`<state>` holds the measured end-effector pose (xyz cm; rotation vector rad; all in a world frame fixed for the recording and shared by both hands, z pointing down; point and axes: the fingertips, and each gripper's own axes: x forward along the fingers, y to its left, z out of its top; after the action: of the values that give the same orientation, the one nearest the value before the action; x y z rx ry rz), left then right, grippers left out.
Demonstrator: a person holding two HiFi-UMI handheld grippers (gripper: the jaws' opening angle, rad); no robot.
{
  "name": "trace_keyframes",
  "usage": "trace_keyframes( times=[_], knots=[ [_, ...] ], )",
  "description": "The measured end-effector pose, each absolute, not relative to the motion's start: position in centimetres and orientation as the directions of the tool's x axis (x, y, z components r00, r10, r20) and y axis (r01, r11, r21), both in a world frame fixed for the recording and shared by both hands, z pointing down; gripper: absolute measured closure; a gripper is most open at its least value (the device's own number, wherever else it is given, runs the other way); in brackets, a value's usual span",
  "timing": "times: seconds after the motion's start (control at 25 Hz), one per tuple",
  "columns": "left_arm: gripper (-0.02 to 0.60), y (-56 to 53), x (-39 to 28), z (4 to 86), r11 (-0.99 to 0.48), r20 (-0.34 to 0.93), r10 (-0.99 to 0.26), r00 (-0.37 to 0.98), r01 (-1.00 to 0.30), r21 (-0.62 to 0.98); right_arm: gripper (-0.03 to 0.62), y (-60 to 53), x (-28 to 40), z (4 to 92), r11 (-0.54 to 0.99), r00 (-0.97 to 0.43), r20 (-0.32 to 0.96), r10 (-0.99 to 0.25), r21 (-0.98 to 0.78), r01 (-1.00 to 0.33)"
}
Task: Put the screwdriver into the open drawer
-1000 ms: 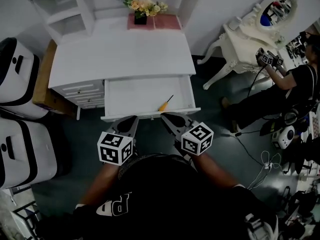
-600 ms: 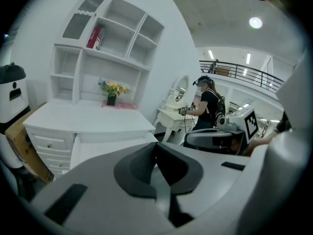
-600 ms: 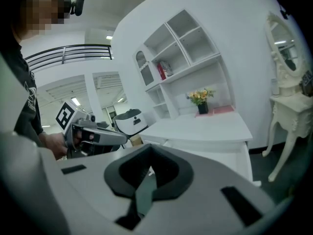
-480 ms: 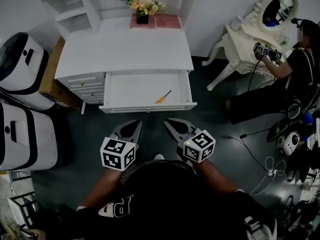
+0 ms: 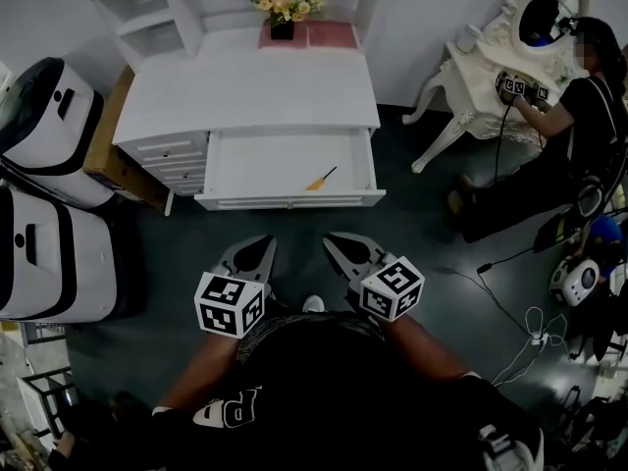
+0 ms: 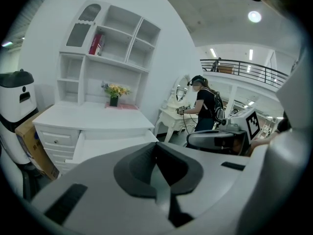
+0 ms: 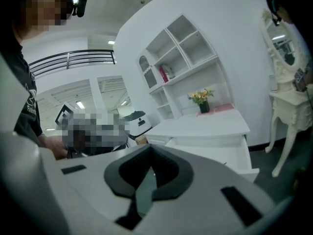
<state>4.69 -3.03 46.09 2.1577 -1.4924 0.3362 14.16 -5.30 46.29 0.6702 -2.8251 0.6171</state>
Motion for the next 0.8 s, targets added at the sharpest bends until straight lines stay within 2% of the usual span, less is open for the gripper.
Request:
trace_keyframes(
  times=[0.8],
  knots=[
    [0.571,-3.6,5.4,44.6,-0.309,0.432,-0.818,0.380,-0.923,0.228,0.586,-4.9,15.0,45.6,0.812,-0.873,0.255,-0.415,-0.330,-0.482]
  ],
)
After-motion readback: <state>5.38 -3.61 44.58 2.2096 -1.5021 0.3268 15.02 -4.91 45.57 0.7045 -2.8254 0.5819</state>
